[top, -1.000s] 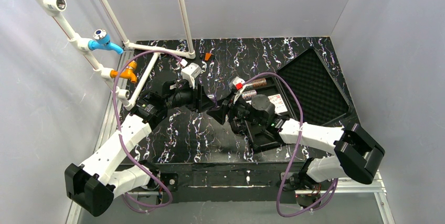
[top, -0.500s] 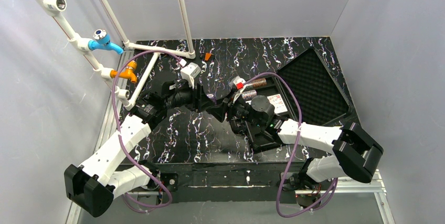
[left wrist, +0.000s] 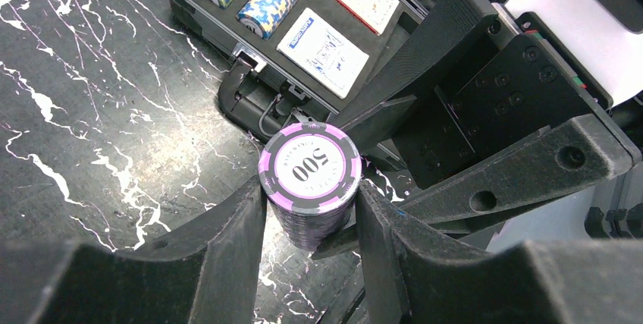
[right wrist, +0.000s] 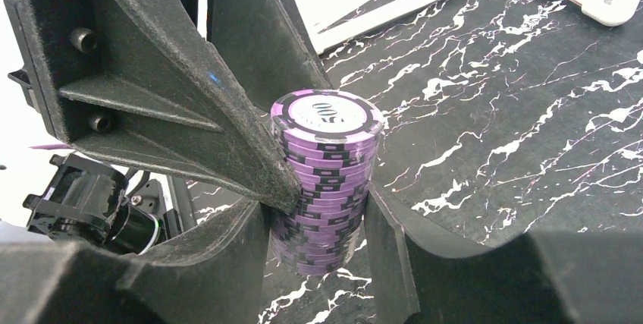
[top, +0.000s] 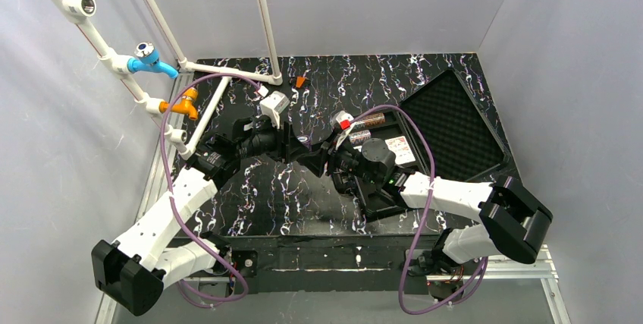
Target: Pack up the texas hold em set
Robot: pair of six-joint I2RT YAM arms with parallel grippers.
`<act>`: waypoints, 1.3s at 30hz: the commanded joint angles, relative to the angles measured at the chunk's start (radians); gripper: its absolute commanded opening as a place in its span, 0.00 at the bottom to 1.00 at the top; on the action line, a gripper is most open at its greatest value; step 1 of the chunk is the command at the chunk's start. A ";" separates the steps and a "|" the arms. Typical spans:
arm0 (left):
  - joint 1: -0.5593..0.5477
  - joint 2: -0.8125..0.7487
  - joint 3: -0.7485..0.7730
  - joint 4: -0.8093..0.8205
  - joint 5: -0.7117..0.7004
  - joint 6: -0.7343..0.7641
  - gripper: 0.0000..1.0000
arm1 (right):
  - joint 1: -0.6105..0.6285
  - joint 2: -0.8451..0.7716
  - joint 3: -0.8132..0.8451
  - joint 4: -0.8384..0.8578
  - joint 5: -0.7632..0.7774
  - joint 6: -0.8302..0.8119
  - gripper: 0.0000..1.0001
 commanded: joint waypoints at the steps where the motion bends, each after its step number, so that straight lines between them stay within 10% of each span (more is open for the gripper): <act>1: -0.005 -0.052 0.009 0.052 0.012 0.009 0.37 | 0.006 0.002 0.044 0.017 0.032 0.001 0.04; 19: -0.005 -0.109 -0.022 0.055 -0.068 0.040 0.97 | 0.006 -0.012 0.058 -0.048 0.080 -0.021 0.01; 39: -0.005 -0.206 -0.062 0.054 -0.322 0.075 0.98 | 0.005 -0.110 0.098 -0.401 0.664 0.065 0.01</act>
